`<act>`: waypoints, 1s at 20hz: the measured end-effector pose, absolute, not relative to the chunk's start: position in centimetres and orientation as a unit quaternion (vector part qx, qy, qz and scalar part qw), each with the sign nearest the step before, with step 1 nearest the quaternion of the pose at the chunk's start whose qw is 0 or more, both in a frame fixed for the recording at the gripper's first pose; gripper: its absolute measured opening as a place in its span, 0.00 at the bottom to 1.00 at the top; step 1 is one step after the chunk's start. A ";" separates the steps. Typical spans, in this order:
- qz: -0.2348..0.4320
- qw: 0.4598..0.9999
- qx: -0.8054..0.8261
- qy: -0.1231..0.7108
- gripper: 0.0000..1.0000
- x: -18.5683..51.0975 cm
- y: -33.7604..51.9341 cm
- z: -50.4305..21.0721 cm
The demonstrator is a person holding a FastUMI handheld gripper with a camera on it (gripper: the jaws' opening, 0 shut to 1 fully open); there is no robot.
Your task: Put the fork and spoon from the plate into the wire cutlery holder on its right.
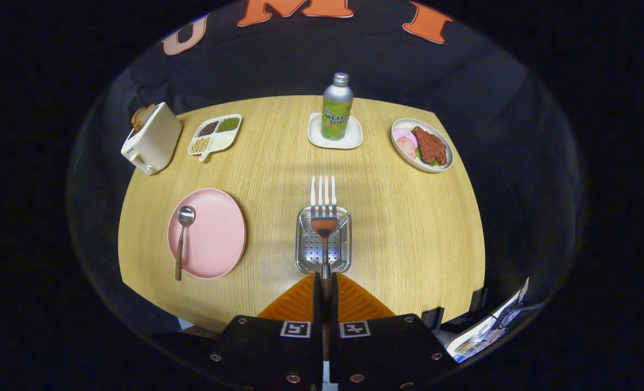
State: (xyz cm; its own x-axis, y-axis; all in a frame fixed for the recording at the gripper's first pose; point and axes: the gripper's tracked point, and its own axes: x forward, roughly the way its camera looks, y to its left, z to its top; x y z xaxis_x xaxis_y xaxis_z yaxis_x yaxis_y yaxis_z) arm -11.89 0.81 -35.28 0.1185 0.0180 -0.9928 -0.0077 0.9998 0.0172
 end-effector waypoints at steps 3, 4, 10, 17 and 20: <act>0.022 0.720 -0.003 0.693 0.05 -12.5 0.3 -36.3; 0.026 0.712 -0.003 0.702 0.05 -12.6 0.3 -36.5; 0.055 0.652 -0.008 0.756 0.05 -14.1 0.4 -38.4; 0.049 0.600 0.012 0.799 0.06 -14.0 0.5 -40.7; 0.045 0.586 0.015 0.809 0.07 -13.6 0.4 -41.4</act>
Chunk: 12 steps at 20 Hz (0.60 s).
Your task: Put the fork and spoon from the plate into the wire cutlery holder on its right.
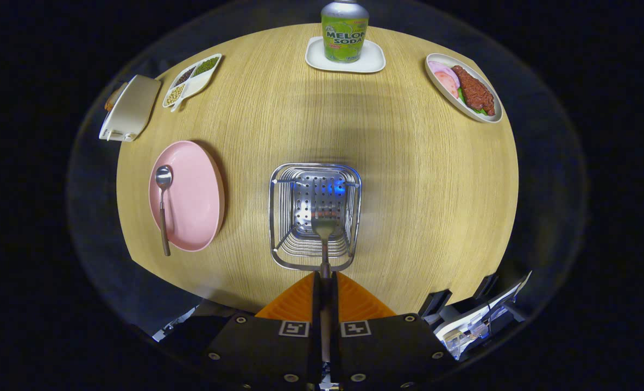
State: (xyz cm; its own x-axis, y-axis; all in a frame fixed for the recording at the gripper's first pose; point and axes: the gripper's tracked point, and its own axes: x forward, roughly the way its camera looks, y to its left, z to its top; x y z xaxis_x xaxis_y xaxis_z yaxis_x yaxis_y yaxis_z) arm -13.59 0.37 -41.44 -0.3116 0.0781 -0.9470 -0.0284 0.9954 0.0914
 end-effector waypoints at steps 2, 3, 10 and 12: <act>0.043 0.596 0.023 0.801 0.08 -12.6 0.6 -41.7; 0.038 0.600 0.026 0.799 0.09 -12.3 0.5 -41.8; 0.039 0.661 0.064 0.746 0.11 -9.7 2.1 -40.8; 0.043 0.686 0.071 0.723 0.14 -8.9 2.9 -40.2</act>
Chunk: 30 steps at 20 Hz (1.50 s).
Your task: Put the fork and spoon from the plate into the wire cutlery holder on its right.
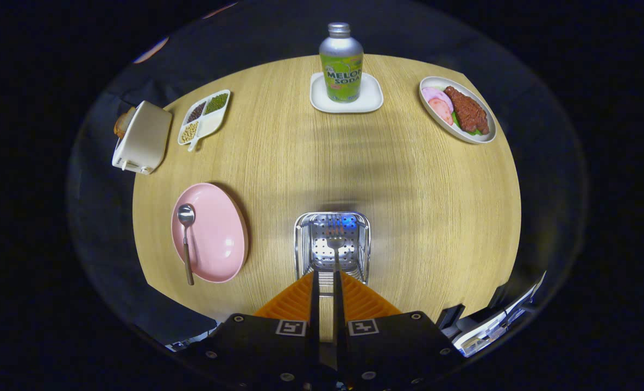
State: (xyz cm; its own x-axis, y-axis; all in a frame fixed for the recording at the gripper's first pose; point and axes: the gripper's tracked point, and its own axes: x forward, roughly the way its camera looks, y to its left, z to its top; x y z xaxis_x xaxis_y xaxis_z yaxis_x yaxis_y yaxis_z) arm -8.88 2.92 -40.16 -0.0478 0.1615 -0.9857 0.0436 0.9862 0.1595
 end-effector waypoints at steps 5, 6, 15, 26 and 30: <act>0.067 0.708 0.101 0.695 0.32 -8.7 6.7 -37.8; 0.076 0.707 0.106 0.695 0.40 -8.9 7.6 -37.5; 0.136 0.681 0.133 0.707 0.77 -10.3 17.4 -37.7; 0.183 0.634 0.109 0.744 0.79 -12.6 28.6 -42.0; 0.178 0.631 0.089 0.750 0.79 -12.8 30.0 -43.8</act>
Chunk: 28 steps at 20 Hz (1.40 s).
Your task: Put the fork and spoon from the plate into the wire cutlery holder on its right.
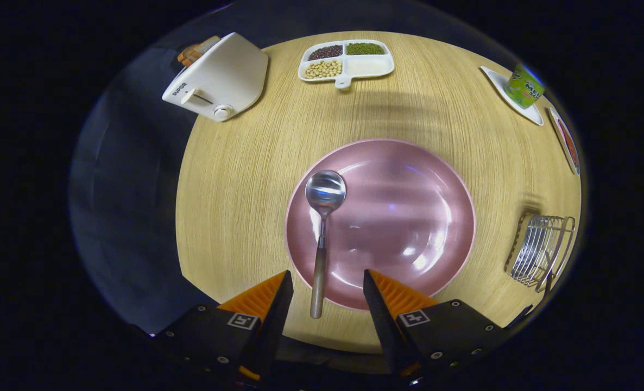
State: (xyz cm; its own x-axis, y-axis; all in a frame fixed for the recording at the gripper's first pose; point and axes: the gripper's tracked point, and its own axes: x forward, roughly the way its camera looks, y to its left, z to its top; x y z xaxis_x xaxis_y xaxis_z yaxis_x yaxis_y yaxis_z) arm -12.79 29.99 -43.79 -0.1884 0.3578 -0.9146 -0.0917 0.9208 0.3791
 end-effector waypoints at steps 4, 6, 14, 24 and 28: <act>0.164 0.630 0.080 0.755 0.70 -12.9 30.7 -45.3; 0.154 0.628 0.076 0.759 0.60 -13.2 31.0 -46.1; 0.138 0.632 0.056 0.760 0.12 -14.9 31.4 -46.8; 0.129 0.699 0.040 0.702 0.05 -12.3 25.7 -44.2; 0.099 0.717 0.046 0.689 0.05 -12.2 21.3 -42.7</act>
